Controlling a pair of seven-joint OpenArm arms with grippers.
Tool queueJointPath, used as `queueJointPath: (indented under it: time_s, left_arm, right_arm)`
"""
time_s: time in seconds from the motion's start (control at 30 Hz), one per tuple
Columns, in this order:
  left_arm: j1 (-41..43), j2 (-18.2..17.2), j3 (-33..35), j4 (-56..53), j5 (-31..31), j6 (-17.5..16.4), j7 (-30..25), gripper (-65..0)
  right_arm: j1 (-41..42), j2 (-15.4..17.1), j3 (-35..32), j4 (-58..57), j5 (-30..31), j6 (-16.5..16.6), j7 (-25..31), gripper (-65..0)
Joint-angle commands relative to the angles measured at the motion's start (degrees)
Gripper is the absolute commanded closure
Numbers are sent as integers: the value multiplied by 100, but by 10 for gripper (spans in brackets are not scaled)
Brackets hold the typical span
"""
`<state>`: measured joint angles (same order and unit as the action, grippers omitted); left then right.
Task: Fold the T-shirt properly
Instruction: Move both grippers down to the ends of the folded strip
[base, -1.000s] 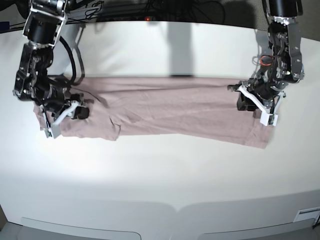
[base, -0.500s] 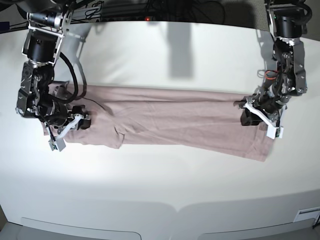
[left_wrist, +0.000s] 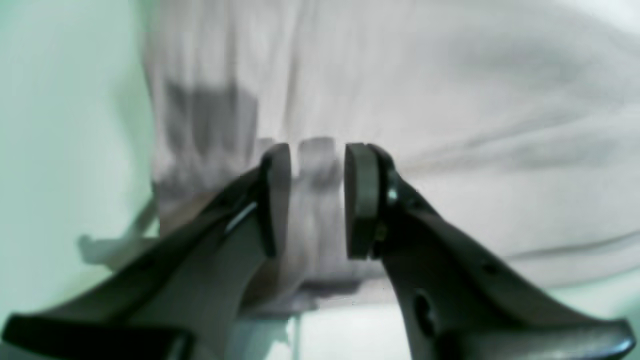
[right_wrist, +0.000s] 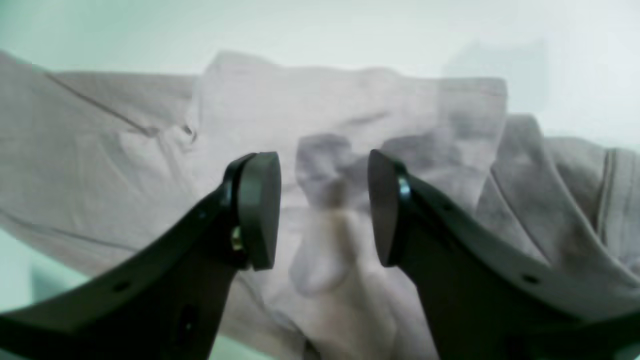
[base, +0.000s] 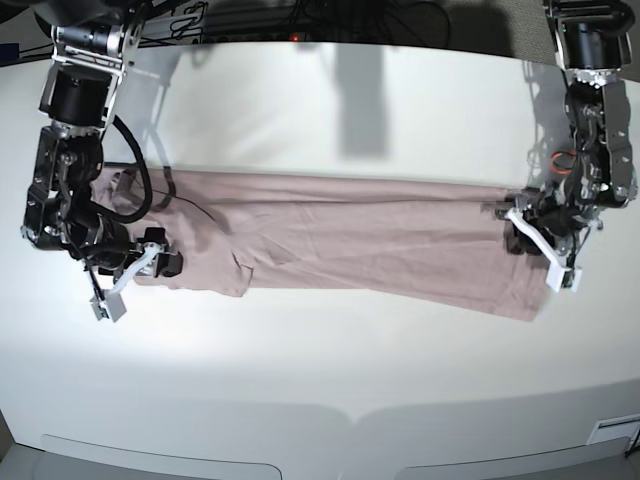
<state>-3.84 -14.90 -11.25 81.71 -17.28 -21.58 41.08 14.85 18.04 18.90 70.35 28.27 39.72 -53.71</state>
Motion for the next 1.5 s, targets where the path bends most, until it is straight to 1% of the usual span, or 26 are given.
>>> queueJointPath:
  time_s: [0.0, 0.13, 0.27, 0.3, 0.33, 0.37, 0.43, 0.47, 0.57, 0.6, 0.67, 0.7, 0.8, 0.83, 0.9, 0.97, 1.07, 1.13, 1.2, 1.27, 1.47]
  left_arm:
    - [-111, -72, -20, 203, 98, -26, -175, -183]
    - [-111, -72, -20, 535, 538, -22, -256, -183]
    - [-111, -72, -20, 625, 702, -24, -256, -190]
    - [-109, -72, -20, 625, 699, -24, -254, -211]
    - [-107, -70, -20, 625, 697, -24, -254, -248]
    - [-107, -72, -20, 625, 697, -24, -254, -297]
    - [-109, -72, -20, 625, 697, -24, -258, -417]
    - [-109, -70, -20, 625, 678, -22, -273, -462]
    - [-107, -72, -20, 625, 680, -22, -658, -457]
    - [-109, -72, -20, 625, 682, -24, -688, -457]
    - [-114, -70, -42, 625, 678, -17, -645, -457]
    - [-131, -72, -42, 625, 673, 0, -533, -457]
    - [-374, -105, -42, 625, 564, -2, 249, -457]
    - [-472, -157, -44, 619, 496, -2, 374, -457]
    - [-693, -337, -46, 599, 352, -4, 575, -457]
    - [-868, -612, -46, 599, 98, -9, 743, -457]
    - [-966, -1082, -46, 597, -223, -13, 756, -457]
    - [-964, -1318, -46, 566, -387, -44, 776, -457]
    - [-968, -1488, -46, 339, -459, -229, 769, -457]
    - [-973, -1611, -46, -136, -713, -474, 721, -457]
    - [-1379, -1655, -46, -2378, -1390, -1320, 686, -457]
  right_arm:
    - [131, 85, 11, 197, 87, 28, 114, -291]
    - [131, 85, 11, 426, 87, 28, 28, -291]
    - [133, 85, 11, 553, 90, 28, -9, -291]
    - [133, 85, 11, 566, 90, 28, -13, -291]
    - [133, 85, 11, 577, 90, 28, -13, -291]
    - [133, 85, 11, 584, 90, 28, -17, -291]
    - [131, 85, 11, 584, 90, 28, -22, -291]
    - [131, 85, 11, 584, 90, 28, -33, -291]
    - [133, 85, 11, 584, 90, 28, -31, -291]
    - [133, 85, 11, 584, 105, 28, -26, -291]
    - [131, 87, 22, 584, 396, 28, -31, -291]
    - [133, 87, 26, 584, 597, 28, -31, -291]
    - [131, 87, 26, 603, 1099, 28, -83, -291]
    - [133, 87, 26, 610, 1220, 28, -133, -291]
    - [133, 85, 24, 621, 1471, 28, -238, -291]
    - [133, 87, 24, 621, 1692, 28, -376, -291]
    - [131, 87, 24, 621, 1878, 28, -601, -291]
    - [131, 87, 24, 621, 1888, 28, -691, -291]
    - [133, 85, 24, 621, 1902, 28, -719, -291]
    - [131, 85, 24, 621, 2011, 28, -745, -291]
    - [133, 85, 24, 621, 2575, 28, -1082, -291]
